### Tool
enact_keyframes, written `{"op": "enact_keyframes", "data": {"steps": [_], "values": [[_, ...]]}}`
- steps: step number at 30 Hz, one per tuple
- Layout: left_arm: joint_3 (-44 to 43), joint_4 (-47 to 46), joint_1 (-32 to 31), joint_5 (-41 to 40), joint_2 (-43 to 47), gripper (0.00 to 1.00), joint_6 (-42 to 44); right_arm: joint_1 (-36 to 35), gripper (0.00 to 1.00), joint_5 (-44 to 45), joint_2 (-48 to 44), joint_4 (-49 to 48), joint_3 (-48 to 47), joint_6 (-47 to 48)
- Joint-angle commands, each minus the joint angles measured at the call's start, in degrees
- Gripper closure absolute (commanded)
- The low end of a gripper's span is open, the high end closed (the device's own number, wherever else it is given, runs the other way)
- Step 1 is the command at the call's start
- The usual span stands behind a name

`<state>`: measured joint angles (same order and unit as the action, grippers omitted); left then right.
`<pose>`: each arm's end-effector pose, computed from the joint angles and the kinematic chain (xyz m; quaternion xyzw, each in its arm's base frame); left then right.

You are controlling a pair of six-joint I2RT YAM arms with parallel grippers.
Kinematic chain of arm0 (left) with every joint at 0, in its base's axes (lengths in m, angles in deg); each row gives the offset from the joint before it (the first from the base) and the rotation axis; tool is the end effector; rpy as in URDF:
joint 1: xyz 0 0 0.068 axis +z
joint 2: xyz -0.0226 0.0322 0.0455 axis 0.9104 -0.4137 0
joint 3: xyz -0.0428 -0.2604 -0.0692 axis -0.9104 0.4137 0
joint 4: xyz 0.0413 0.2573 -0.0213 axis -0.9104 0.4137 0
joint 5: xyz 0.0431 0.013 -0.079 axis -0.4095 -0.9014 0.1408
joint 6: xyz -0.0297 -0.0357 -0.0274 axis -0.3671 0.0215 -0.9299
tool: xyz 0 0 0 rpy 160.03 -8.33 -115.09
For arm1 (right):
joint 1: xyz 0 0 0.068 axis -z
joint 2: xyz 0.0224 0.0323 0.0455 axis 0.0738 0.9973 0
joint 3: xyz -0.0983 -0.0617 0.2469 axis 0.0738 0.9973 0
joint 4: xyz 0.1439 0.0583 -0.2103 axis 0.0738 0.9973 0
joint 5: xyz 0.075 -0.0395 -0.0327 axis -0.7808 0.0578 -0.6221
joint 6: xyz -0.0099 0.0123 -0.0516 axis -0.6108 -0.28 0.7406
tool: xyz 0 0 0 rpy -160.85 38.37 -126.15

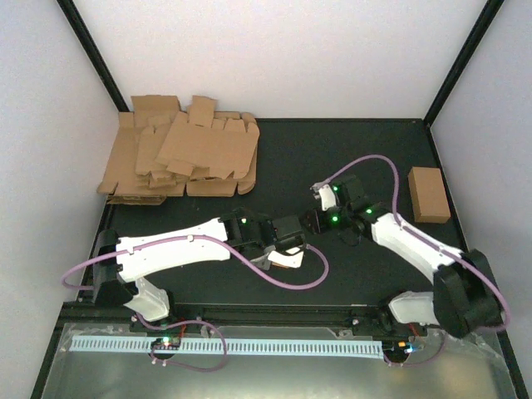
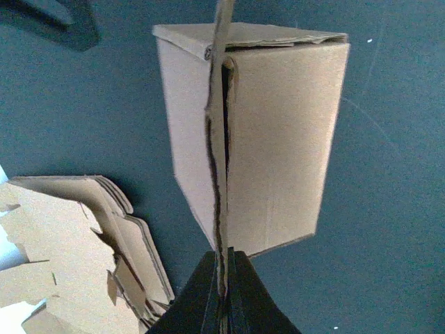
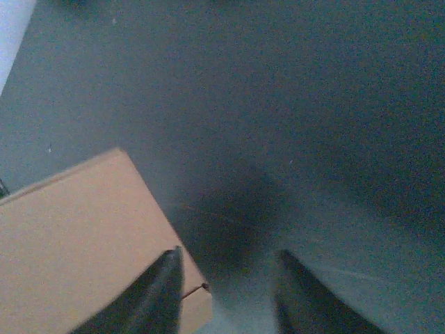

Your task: Fold the paper box

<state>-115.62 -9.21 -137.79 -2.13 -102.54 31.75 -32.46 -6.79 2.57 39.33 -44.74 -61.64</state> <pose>0.0995 -0.2659 0.3096 0.7563 0.6139 0.1383 0.1790 0.2147 0.1328 0.2223 -0.1679 0.9001 0.3243 0.2376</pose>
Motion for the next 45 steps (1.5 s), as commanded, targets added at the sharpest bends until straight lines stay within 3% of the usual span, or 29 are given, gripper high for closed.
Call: {"op": "enact_keyframes", "data": {"steps": [1, 3, 4, 9, 15, 34, 39, 41, 45], "values": [[-2.51, 4.63, 0.15, 0.54, 0.43, 0.98, 0.68, 0.20, 0.79, -10.96, 6.05, -6.41, 0.01, -1.54], [-3.16, 5.39, 0.09, 0.31, 0.59, 0.99, 0.31, 0.18, 0.97, -13.25, 8.03, -9.32, 0.32, -2.68], [-3.49, 5.61, 0.13, 0.07, 0.71, 0.98, 0.23, 0.18, 0.98, -15.28, 9.30, -10.26, 0.24, -2.94], [-3.43, 4.79, 0.16, -0.39, 0.91, 0.98, 0.80, -0.06, 0.98, -25.38, 15.14, -13.28, -0.03, -2.94], [-2.84, 2.53, 0.31, -1.09, 0.16, 0.98, 2.06, -1.26, 0.98, -28.31, 19.50, -13.25, 1.22, -0.78], [-2.53, -1.44, 2.86, 5.44, -5.24, 0.97, 4.41, -2.28, 0.98, -27.30, 25.20, -19.07, 4.21, -1.82], [-2.17, -3.86, 3.97, 8.18, -6.52, 0.80, 6.49, -2.27, 0.98, -23.25, 26.07, -17.82, 3.51, -1.06], [-2.33, -4.22, 4.42, 8.14, -6.78, 0.60, 6.83, -2.28, 0.98, -20.85, 25.79, -17.40, 3.14, -1.09], [-2.24, -6.34, 5.26, 7.97, -5.86, 0.50, 7.06, -2.18, 0.98, -15.53, 25.48, -15.42, 1.54, -0.88]]}}
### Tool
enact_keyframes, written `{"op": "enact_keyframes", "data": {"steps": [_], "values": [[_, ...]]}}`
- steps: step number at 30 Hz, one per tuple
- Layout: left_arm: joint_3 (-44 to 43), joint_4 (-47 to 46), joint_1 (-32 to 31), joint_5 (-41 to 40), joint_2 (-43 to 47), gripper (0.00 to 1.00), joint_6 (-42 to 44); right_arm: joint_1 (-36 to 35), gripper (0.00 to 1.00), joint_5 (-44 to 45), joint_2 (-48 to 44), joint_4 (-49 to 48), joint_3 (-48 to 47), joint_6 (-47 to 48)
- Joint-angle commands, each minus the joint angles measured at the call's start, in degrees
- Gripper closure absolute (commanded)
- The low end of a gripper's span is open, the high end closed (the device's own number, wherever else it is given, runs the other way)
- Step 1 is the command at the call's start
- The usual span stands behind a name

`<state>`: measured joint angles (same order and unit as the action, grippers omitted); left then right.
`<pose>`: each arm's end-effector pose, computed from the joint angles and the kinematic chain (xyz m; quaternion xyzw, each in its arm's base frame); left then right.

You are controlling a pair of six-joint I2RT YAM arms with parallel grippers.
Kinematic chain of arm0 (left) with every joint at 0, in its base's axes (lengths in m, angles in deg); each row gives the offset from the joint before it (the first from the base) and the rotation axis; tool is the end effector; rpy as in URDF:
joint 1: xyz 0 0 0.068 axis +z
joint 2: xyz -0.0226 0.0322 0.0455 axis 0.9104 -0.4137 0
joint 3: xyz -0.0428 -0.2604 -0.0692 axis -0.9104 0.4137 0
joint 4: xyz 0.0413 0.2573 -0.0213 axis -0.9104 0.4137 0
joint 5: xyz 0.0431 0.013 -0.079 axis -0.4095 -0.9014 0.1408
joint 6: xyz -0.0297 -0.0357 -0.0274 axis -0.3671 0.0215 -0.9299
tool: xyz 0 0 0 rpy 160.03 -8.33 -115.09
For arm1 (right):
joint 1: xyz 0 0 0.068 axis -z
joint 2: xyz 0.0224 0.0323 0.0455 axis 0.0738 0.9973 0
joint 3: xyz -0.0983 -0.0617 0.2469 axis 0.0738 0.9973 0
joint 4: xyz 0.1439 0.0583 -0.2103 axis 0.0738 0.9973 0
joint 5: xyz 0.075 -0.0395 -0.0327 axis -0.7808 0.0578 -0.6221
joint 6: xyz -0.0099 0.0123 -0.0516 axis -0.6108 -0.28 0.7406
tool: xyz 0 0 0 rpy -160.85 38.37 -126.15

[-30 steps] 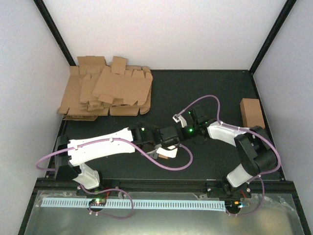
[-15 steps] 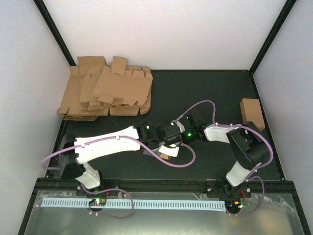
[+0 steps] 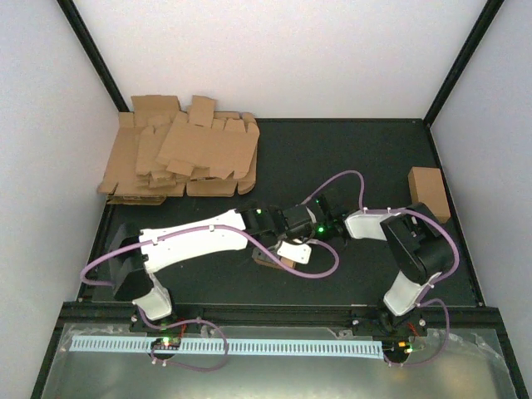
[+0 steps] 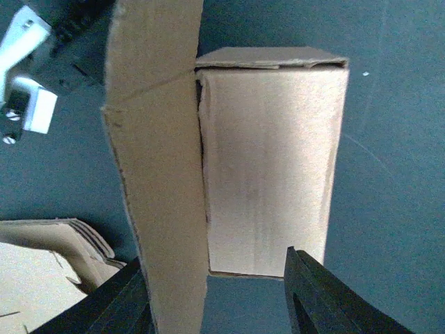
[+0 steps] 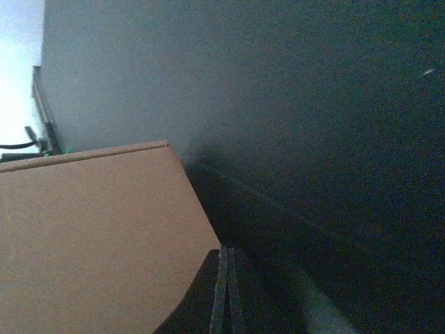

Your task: Fold the paper box

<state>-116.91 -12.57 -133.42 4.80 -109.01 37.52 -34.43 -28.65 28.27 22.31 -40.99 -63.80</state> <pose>0.1267 -0.2860 0.2845 0.7787 0.6040 0.1003 0.1370 0.2322 0.1655 0.1149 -0.1859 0.8723 0.4502 0.0445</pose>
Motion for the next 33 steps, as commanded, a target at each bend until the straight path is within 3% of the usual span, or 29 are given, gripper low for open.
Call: {"op": "enact_keyframes", "data": {"steps": [1, 7, 12, 17, 19, 26, 30, 33], "values": [[-0.96, -3.58, 1.17, 1.18, 0.99, 0.49, 1.17, -0.21, 0.98, 7.37, -0.47, 1.81, -2.55, 1.22], [-0.72, -7.22, 3.11, 1.49, 3.73, 0.42, -0.56, -0.02, 0.97, 16.03, -4.66, 4.71, -4.54, 1.05], [1.04, -11.90, 7.07, 9.39, 10.45, 0.34, -5.11, 0.42, 0.90, 29.81, -9.84, 9.32, -5.35, 1.82], [11.86, -24.80, 11.77, 11.98, 24.22, 0.09, -11.23, 0.66, 0.75, 38.43, -20.01, 12.25, -3.44, 1.55], [15.41, -28.41, 15.54, 13.39, 28.22, 0.05, -16.26, 0.61, 0.67, 39.83, -24.51, 14.85, -3.41, 1.15], [23.80, -35.10, 25.33, 20.67, 32.85, 0.01, -28.51, 0.64, 0.48, 38.70, -35.22, 24.43, -4.78, 1.23], [24.91, -37.22, 31.13, 25.64, 31.17, 0.01, -36.87, 0.61, 0.32, 31.03, -36.21, 28.41, -7.23, 2.05], [23.97, -36.14, 35.09, 35.26, 29.04, 0.01, -38.12, 0.63, 0.30, 24.31, -34.85, 31.53, -9.87, 2.54]]}}
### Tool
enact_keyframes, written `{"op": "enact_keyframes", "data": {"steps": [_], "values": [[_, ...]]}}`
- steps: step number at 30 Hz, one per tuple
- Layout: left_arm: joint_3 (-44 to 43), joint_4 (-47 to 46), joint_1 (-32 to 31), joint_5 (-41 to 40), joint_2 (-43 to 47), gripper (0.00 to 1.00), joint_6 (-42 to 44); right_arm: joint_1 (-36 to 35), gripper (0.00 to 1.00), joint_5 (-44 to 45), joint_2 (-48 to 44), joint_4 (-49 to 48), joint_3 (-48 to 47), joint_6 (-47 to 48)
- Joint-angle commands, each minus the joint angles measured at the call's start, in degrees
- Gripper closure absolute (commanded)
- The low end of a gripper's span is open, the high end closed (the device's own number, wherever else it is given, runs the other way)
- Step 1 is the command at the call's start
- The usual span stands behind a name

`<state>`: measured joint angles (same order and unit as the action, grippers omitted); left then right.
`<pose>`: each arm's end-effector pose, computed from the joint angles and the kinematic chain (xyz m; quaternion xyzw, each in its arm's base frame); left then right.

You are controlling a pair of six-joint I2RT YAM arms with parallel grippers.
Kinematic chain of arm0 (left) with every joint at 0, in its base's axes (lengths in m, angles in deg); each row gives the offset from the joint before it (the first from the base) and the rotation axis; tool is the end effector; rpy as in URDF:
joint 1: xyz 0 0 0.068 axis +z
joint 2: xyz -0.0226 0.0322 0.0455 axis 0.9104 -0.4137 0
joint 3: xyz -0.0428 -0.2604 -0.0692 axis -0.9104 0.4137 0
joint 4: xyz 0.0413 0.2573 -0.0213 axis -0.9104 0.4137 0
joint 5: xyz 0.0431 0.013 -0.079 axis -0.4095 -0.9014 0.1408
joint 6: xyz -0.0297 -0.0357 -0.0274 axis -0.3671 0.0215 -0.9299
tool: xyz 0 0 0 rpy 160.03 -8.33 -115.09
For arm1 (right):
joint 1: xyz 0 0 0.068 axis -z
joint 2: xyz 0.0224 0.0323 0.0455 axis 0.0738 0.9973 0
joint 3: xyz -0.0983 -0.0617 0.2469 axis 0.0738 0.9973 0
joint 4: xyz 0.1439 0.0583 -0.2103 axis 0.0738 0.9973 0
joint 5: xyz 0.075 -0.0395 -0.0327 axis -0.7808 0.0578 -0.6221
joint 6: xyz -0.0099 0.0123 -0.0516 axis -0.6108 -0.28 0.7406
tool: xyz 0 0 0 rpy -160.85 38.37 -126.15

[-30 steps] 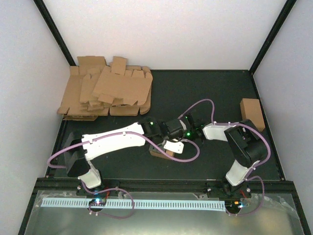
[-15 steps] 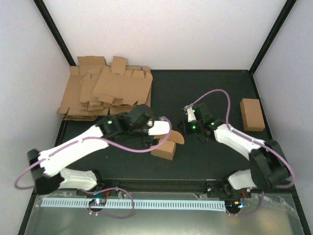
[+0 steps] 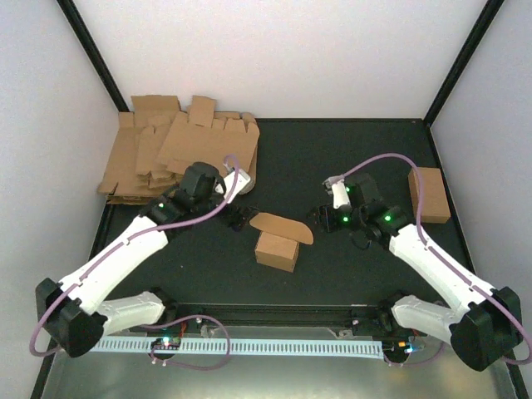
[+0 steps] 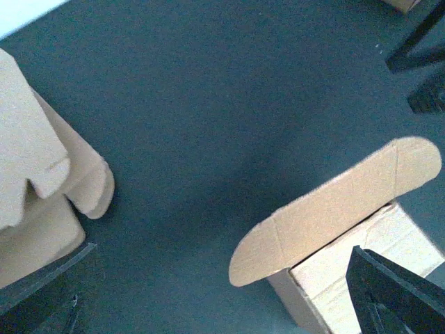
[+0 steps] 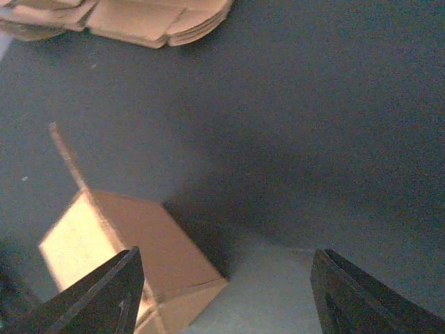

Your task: Fold the paper box

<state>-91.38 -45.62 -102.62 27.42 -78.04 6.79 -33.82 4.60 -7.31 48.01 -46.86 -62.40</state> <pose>0.1839 -0.1444 0.3167 0.3670 0.8236 -0.1654 0.3996 0.1904 0.1182 0.2590 -0.1422 0.9081 0.2567 0.2989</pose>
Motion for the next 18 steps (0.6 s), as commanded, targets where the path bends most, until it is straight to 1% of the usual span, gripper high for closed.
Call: {"op": "enact_keyframes", "data": {"steps": [1, 3, 6, 9, 12, 16, 18], "values": [[-2.11, -2.27, 5.07, 14.69, -2.68, 0.01, -7.12, -0.03, 0.31, -10.51, 1.08, 6.49, -4.19, 1.36], [-2.70, -1.17, 6.17, 17.14, -4.07, 0.01, -6.45, -0.04, 0.32, -12.71, 2.16, 7.46, -4.59, 1.92], [-2.92, -0.66, 6.45, 18.68, -6.78, 0.01, -6.07, -0.13, 0.39, -15.16, 4.27, 8.69, -5.02, 2.82], [-3.91, 0.79, 6.41, 21.69, -9.90, 0.05, -7.03, -0.59, 0.42, -16.18, 5.30, 8.95, -4.97, 3.07], [-2.26, -0.86, 6.41, 22.73, -12.29, 0.08, -8.27, -0.87, 0.45, -16.43, 5.75, 9.05, -4.70, 3.26], [-0.71, -3.07, 6.45, 21.72, -13.20, 0.12, -8.69, -1.00, 0.58, -17.21, 6.46, 9.46, -4.81, 3.57], [-0.84, -3.25, 6.40, 21.66, -13.89, 0.14, -8.74, -1.08, 0.61, -17.58, 6.51, 9.41, -4.76, 3.43]]}}
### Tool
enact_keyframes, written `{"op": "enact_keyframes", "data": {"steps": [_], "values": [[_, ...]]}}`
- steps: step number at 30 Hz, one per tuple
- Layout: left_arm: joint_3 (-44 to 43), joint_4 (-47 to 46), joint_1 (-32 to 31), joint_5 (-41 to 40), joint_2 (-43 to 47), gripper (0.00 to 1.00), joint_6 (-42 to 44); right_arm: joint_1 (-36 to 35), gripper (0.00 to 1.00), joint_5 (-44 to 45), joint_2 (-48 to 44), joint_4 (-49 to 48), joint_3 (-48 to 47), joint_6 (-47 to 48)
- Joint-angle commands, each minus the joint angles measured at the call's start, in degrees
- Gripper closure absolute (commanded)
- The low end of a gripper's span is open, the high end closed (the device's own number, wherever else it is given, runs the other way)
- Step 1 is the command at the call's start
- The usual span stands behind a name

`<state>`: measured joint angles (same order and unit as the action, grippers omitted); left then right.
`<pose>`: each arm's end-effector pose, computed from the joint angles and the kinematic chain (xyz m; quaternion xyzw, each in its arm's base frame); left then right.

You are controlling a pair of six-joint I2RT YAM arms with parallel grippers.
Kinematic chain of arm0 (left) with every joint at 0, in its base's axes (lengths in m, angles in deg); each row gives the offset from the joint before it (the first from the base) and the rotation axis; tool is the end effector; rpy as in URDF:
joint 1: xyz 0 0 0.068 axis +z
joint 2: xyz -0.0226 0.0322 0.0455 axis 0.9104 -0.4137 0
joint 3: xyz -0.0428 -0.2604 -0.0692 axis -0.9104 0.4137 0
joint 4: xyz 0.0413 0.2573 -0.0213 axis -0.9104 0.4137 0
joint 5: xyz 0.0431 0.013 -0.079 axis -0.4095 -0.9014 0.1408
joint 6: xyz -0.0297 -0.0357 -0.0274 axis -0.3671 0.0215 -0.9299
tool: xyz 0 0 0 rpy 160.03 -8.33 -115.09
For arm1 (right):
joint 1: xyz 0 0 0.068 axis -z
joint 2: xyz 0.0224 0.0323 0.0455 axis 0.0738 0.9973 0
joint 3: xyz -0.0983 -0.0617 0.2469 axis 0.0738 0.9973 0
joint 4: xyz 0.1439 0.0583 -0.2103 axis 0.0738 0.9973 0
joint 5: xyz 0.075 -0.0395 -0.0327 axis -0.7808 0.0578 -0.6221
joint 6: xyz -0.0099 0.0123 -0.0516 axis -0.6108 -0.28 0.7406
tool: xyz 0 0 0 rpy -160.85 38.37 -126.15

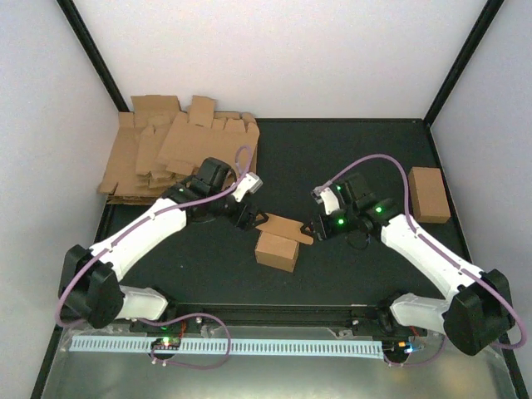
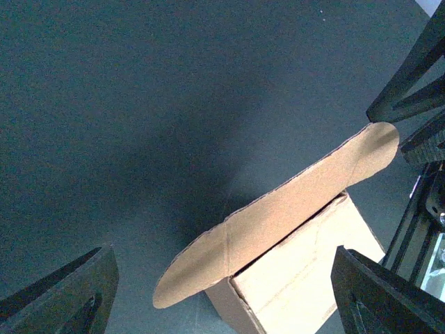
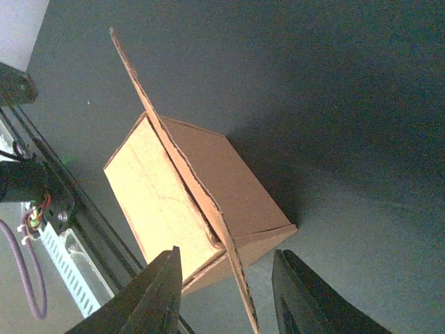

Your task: Fold the paper box

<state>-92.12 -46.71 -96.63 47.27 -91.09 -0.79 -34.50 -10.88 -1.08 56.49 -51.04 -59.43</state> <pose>0.2270 -0.1556 0.2714 0.3209 0.8599 -0.3017 0.2581 0.1915 0.1322 0.2525 -0.1997 0.9052 0.3356 0.1677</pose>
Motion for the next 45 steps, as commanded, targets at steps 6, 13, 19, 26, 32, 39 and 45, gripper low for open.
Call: {"op": "enact_keyframes", "data": {"steps": [6, 13, 19, 26, 32, 39, 45], "values": [[-1.15, -0.86, 0.31, 2.14, -3.66, 0.20, -1.13, -1.55, 0.65, -2.50, 0.55, 1.30, -0.67, 0.19], [-1.26, 0.52, 0.08, 3.10, -5.64, 0.36, -1.46, -2.35, 0.76, -1.03, 0.27, 1.78, -0.63, -0.26], [-1.59, 1.61, -0.58, 2.00, -5.08, 0.53, -2.89, -2.91, 0.81, 1.31, 0.38, 1.97, -0.86, -0.77], [-1.48, 2.76, -2.39, 0.90, -4.28, 0.66, -4.73, -3.57, 0.86, 2.29, 0.29, 1.20, -1.00, -2.04], [-2.36, 4.26, -3.78, -1.34, -3.79, 0.77, -6.55, -3.92, 0.88, 2.91, 0.50, 1.56, -1.76, -2.17], [-2.25, 4.34, -4.25, -1.98, -2.59, 0.89, -8.65, -4.11, 0.70, 4.81, -0.69, 4.39, -1.90, -1.53], [-1.67, 3.35, -4.73, -1.82, -1.19, 0.94, -10.47, -4.15, 0.64, 6.57, -1.73, 8.59, -2.25, -0.70]]}}
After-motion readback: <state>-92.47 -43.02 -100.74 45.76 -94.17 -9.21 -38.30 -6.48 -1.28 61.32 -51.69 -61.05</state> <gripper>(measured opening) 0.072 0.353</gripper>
